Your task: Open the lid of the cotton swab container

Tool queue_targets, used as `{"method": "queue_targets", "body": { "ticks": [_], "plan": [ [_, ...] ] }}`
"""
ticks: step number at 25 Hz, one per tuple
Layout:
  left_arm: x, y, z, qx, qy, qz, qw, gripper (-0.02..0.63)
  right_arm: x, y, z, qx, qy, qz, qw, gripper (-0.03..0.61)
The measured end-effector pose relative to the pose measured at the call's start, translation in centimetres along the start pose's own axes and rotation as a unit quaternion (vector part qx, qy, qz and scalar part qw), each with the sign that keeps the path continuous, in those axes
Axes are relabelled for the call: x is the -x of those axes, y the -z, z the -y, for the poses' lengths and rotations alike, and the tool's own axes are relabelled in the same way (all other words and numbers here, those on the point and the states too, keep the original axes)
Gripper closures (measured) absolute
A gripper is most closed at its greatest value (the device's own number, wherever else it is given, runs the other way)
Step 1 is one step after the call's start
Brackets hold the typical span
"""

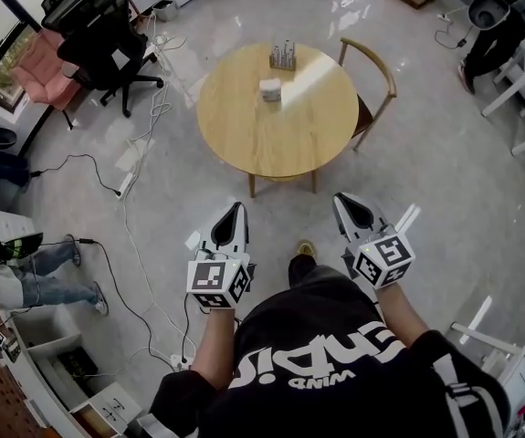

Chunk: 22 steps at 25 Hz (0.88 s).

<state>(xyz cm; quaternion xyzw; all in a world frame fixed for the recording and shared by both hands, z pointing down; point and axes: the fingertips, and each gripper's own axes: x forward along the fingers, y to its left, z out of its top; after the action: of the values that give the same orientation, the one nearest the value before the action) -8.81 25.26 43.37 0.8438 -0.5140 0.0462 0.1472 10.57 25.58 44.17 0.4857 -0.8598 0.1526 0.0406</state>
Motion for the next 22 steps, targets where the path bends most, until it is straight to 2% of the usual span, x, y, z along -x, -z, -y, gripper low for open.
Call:
{"method": "queue_targets", "body": {
  "ticks": [11, 22],
  "plan": [
    [-5.1, -2.1, -0.1, 0.010, -0.032, 0.013, 0.9993, 0.606, -4.1, -3.1, 4.2, 0.013, -0.039, -0.004, 0.999, 0.575],
    [-7.4, -2.5, -1.1, 0.016, -0.069, 0.021, 0.9973, 0.606, -7.1, -3.7, 6.1, 0.024, -0.076, -0.017, 0.997, 0.575]
  ]
}}
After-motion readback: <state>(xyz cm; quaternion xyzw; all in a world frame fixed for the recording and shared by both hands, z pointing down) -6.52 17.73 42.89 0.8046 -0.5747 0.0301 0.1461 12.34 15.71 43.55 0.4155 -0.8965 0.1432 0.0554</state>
